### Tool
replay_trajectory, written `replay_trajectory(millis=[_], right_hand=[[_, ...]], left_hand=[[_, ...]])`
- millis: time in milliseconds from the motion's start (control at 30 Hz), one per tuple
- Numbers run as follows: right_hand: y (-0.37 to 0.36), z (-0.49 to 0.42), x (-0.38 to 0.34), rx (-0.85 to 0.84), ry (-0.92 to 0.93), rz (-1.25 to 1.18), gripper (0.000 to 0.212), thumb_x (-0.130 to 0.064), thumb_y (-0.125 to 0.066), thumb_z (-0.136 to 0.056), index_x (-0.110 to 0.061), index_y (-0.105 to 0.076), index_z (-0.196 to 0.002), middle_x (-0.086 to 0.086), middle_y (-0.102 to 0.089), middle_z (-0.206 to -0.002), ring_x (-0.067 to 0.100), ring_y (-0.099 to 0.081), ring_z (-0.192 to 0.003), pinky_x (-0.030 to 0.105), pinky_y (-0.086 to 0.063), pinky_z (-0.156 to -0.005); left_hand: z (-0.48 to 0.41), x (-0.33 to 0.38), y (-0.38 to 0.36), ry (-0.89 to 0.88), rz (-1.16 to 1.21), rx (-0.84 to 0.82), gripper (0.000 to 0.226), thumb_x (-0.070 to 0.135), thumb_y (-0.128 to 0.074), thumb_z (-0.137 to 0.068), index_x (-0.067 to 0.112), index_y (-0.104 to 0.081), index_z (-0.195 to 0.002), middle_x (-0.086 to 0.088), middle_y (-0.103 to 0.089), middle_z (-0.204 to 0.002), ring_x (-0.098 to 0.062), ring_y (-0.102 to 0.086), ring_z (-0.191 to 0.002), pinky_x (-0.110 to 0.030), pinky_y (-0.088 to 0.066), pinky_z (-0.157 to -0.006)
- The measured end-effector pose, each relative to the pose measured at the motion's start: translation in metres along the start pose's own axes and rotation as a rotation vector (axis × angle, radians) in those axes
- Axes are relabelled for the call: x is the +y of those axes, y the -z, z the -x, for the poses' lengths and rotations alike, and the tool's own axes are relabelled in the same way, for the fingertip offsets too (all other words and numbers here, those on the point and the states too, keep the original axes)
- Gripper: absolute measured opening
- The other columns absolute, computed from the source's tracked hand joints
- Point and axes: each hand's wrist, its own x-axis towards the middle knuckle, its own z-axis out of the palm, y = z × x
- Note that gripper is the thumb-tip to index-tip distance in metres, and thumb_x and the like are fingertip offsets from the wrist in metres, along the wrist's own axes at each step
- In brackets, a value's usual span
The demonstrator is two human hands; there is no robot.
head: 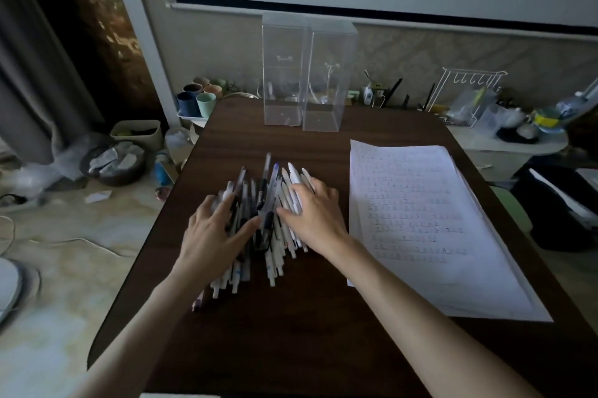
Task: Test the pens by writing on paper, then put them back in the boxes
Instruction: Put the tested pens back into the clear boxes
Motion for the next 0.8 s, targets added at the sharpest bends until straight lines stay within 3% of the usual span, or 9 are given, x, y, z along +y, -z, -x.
replay_trajectory(millis=[167, 333, 467, 567, 700, 733, 800], right_hand=[[0.005, 0.001, -0.001, -0.029, -0.041, -0.065, 0.057, -0.042, -0.056, -0.089, -0.022, -0.039, -0.140, 0.006, -0.027, -0.148, 0.032, -0.026, -0.130, 0.035, -0.027, -0.104], [0.002, 0.001, -0.010, -0.077, -0.057, -0.383, 0.052, -0.020, -0.050, -0.090, -0.020, -0.039, -0.141, 0.011, -0.040, -0.140, 0.029, -0.038, -0.129, 0.039, -0.037, -0.106], [0.002, 0.007, -0.013, -0.081, -0.046, -0.519, 0.044, -0.009, -0.041, -0.097, -0.012, -0.040, -0.140, 0.010, -0.039, -0.142, 0.021, -0.036, -0.131, 0.016, -0.027, -0.095], [0.005, 0.009, -0.009, -0.083, -0.074, -0.637, 0.046, -0.013, -0.039, -0.099, -0.018, -0.034, -0.145, 0.003, -0.035, -0.148, 0.012, -0.030, -0.137, 0.014, -0.021, -0.098], [0.012, 0.007, -0.003, -0.053, -0.084, -0.581, 0.041, -0.011, -0.036, -0.099, -0.017, -0.041, -0.139, 0.003, -0.042, -0.132, 0.010, -0.045, -0.117, 0.007, -0.034, -0.085], [0.012, 0.005, 0.000, -0.037, -0.077, -0.552, 0.036, -0.010, -0.036, -0.097, -0.019, -0.048, -0.130, 0.003, -0.045, -0.126, 0.010, -0.051, -0.108, 0.009, -0.043, -0.081], [0.013, 0.002, 0.011, -0.031, -0.095, -0.505, 0.027, -0.010, -0.034, -0.092, -0.017, -0.053, -0.109, 0.010, -0.053, -0.116, 0.016, -0.060, -0.092, 0.030, -0.055, -0.079]], left_hand=[[-0.017, 0.017, -0.013, -0.026, -0.009, 0.004, 0.081, 0.064, -0.047, -0.084, 0.029, -0.016, -0.149, -0.013, -0.008, -0.156, -0.034, -0.010, -0.141, -0.046, -0.020, -0.111], [-0.029, 0.033, -0.022, -0.079, 0.159, -0.003, 0.065, 0.045, -0.051, -0.091, 0.021, -0.028, -0.147, -0.010, -0.022, -0.152, -0.026, -0.022, -0.139, -0.041, -0.027, -0.110], [-0.031, 0.036, -0.023, -0.143, 0.238, -0.009, 0.052, 0.032, -0.048, -0.096, 0.019, -0.032, -0.144, -0.008, -0.030, -0.149, -0.022, -0.026, -0.138, -0.037, -0.029, -0.108], [-0.032, 0.035, -0.022, -0.171, 0.304, -0.064, 0.052, 0.028, -0.047, -0.097, 0.018, -0.031, -0.145, -0.007, -0.028, -0.150, -0.020, -0.025, -0.139, -0.034, -0.027, -0.110], [-0.033, 0.048, -0.033, -0.210, 0.347, -0.104, 0.049, 0.022, -0.045, -0.098, 0.016, -0.030, -0.145, -0.006, -0.032, -0.145, -0.020, -0.032, -0.133, -0.020, -0.028, -0.095], [-0.033, 0.055, -0.037, -0.234, 0.345, -0.099, 0.046, 0.021, -0.044, -0.099, 0.014, -0.033, -0.143, -0.005, -0.036, -0.141, -0.020, -0.035, -0.131, -0.017, -0.028, -0.092], [-0.031, 0.069, -0.045, -0.261, 0.339, -0.095, 0.042, 0.019, -0.042, -0.099, 0.012, -0.035, -0.140, -0.004, -0.037, -0.137, -0.020, -0.034, -0.130, -0.013, -0.025, -0.089]])
